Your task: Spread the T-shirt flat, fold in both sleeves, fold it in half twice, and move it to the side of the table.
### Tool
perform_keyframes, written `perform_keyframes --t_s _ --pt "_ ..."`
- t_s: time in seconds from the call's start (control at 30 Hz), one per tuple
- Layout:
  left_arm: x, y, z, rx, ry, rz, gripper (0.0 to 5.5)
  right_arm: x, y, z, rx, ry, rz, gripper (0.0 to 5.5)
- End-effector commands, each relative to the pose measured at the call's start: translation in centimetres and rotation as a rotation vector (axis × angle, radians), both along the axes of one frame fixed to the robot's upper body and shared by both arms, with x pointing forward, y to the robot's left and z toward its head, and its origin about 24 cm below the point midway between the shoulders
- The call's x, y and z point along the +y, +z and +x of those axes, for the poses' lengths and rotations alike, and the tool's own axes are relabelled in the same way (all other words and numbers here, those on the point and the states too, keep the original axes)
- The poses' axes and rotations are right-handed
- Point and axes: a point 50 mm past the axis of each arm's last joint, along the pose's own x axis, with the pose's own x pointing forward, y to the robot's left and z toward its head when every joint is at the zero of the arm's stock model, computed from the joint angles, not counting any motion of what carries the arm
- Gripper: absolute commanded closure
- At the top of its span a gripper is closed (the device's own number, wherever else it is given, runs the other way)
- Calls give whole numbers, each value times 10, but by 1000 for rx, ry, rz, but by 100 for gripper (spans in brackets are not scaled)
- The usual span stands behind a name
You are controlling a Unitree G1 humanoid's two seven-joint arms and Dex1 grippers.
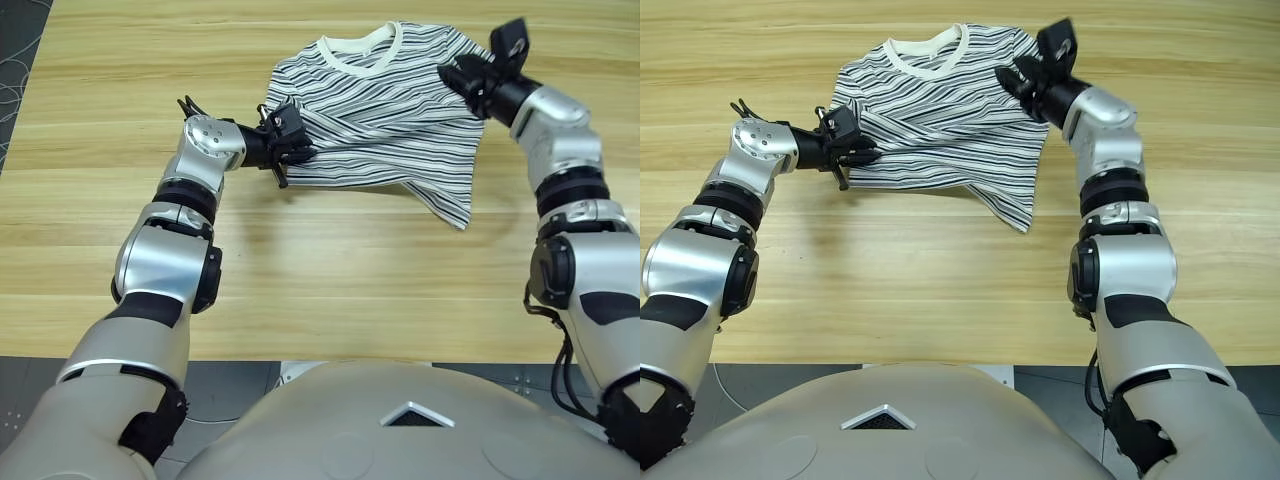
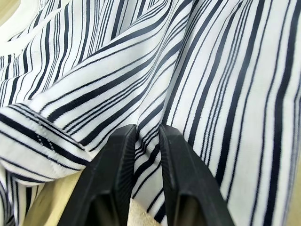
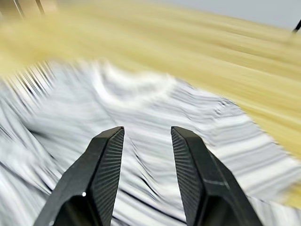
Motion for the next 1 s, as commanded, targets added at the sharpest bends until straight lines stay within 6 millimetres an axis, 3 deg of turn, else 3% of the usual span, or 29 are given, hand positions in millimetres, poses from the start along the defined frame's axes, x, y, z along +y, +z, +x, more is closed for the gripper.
perform_keyframes --t_s 0.03,0.1,0.17,0.23,0.33,0.47,0.57,0.7,0.73,0.8,0.87,0.93,1.0 --pt "-1 -15 -10 71 -15 23 457 1 32 -4 1 151 292 367" --pt "-2 -15 -11 76 -27 19 457 4 19 -13 -5 195 102 367" --pt "-3 -15 -13 90 -52 12 457 7 -4 -23 -49 229 -245 367" --pt "-5 -17 -18 125 -110 -6 457 11 -16 -28 -77 242 -385 367" --pt "-13 -25 -37 228 -282 -47 457 9 -14 -24 -97 205 -402 367" --pt "-6 -32 -88 355 -504 -22 457 6 -4 -21 -120 194 -372 367" --pt "6 -19 -121 449 -553 -35 457 3 -2 -21 -118 189 -355 367" --pt "1 4 -134 506 -559 -135 457 -1 -1 -21 -119 186 -359 367" --pt "-2 10 -134 509 -557 -164 457 -1 -1 -20 -120 183 -368 367" --pt "-7 19 -114 451 -476 -233 457 -1 -3 -20 -120 177 -390 367" --pt "-9 24 -79 332 -292 -302 457 -1 -8 -22 -125 176 -444 367" --pt "-6 17 -46 200 -71 -266 457 0 -15 -27 -128 212 -484 367" --pt "-2 8 -32 134 32 -212 457 0 -20 -32 -132 237 -511 367"
